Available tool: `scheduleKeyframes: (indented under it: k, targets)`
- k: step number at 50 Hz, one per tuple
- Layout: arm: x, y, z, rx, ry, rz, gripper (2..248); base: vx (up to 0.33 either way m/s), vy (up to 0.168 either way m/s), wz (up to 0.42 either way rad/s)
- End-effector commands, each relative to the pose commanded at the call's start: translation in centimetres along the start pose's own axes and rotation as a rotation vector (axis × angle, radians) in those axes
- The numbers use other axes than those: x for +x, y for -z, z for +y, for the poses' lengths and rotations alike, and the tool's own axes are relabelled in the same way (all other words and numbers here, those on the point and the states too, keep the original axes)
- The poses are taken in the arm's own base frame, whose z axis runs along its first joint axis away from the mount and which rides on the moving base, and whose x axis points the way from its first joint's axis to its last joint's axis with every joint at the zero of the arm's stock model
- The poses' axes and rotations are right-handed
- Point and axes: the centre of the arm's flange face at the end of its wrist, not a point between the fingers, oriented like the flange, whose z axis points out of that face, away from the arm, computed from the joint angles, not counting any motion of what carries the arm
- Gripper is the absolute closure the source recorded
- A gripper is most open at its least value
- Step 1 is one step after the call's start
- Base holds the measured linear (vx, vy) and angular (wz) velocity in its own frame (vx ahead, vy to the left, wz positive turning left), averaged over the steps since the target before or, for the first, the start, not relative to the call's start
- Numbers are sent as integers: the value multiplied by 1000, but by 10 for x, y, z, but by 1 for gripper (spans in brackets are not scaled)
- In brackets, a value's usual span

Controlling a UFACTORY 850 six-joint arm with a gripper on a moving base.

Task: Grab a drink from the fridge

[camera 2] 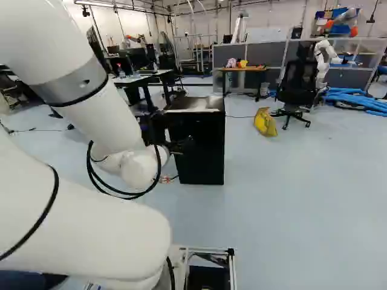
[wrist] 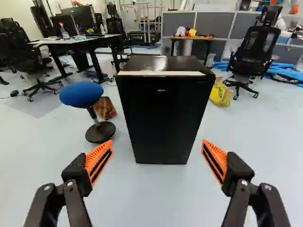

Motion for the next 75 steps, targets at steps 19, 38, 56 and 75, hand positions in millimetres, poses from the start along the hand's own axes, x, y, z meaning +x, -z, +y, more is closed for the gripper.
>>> scheduleKeyframes:
  k: [19, 38, 56, 75]
  targets:
    - [0, 0, 0, 0, 0, 0, 3, 0, 0, 0]
    - [0, 0, 0, 0, 0, 0, 3, 0, 0, 0]
    - [0, 0, 0, 0, 0, 0, 3, 1, 0, 0]
    - [0, 0, 0, 0, 0, 0, 3, 30, 1, -1]
